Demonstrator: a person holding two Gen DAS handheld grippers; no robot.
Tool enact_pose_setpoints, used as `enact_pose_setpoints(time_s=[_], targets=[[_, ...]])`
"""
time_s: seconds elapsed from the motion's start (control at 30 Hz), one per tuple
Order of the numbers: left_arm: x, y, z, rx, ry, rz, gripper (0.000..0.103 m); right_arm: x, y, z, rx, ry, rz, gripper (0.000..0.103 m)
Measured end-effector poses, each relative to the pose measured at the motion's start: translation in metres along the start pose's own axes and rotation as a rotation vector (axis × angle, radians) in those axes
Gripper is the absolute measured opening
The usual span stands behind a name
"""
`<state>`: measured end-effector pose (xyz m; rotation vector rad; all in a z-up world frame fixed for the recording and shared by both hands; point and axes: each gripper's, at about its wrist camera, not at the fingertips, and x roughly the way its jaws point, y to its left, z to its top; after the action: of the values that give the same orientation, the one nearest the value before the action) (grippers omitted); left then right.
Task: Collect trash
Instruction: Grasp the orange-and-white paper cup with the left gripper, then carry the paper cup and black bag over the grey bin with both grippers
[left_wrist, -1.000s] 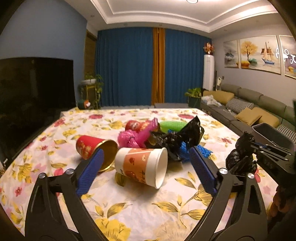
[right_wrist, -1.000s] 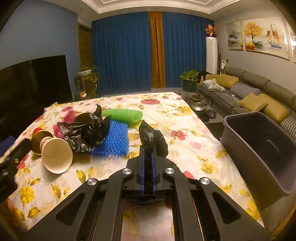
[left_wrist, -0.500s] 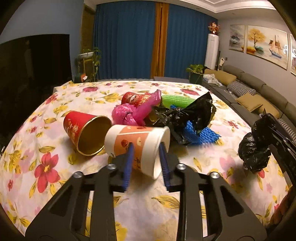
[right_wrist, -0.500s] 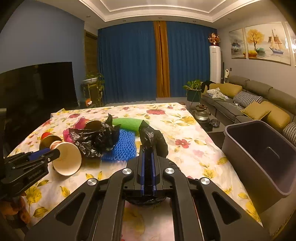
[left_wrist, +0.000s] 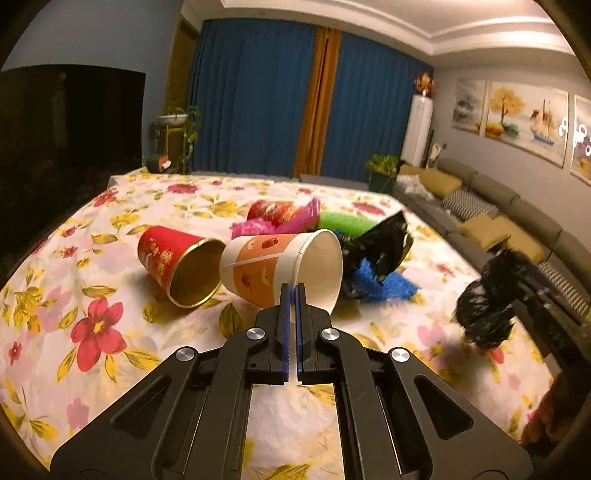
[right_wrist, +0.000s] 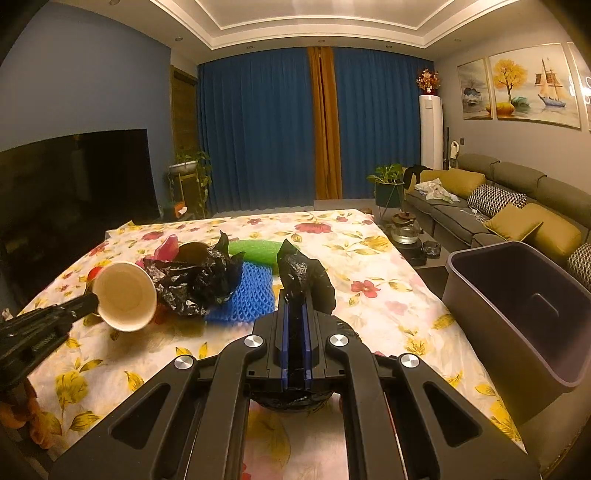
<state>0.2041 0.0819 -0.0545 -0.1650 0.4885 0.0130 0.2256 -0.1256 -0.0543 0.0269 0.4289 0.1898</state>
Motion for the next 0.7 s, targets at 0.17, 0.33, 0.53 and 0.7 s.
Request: enact_pose_setpoints(time_s=[0.17, 0.33, 0.53, 0.7], targets=[[-0.009, -0.002, 0.002, -0.009, -0.037, -0.027, 0.001, -0.004, -0.001, -0.002, -0.003, -0.012, 0.005, 0.007], [-0.013, -0.006, 0.002, 0.005, -0.056, -0.04, 0.001, -0.007, -0.001, 0.0, 0.0, -0.017, 0.009, 0.007], [-0.017, -0.011, 0.003, 0.011, -0.066, -0.062, 0.001, -0.019, -0.007, 0.007, 0.017, -0.031, 0.024, 0.007], [-0.024, -0.017, 0.005, 0.008, -0.078, -0.089, 0.001, -0.035, -0.013, 0.014, 0.012, -0.046, 0.029, 0.007]])
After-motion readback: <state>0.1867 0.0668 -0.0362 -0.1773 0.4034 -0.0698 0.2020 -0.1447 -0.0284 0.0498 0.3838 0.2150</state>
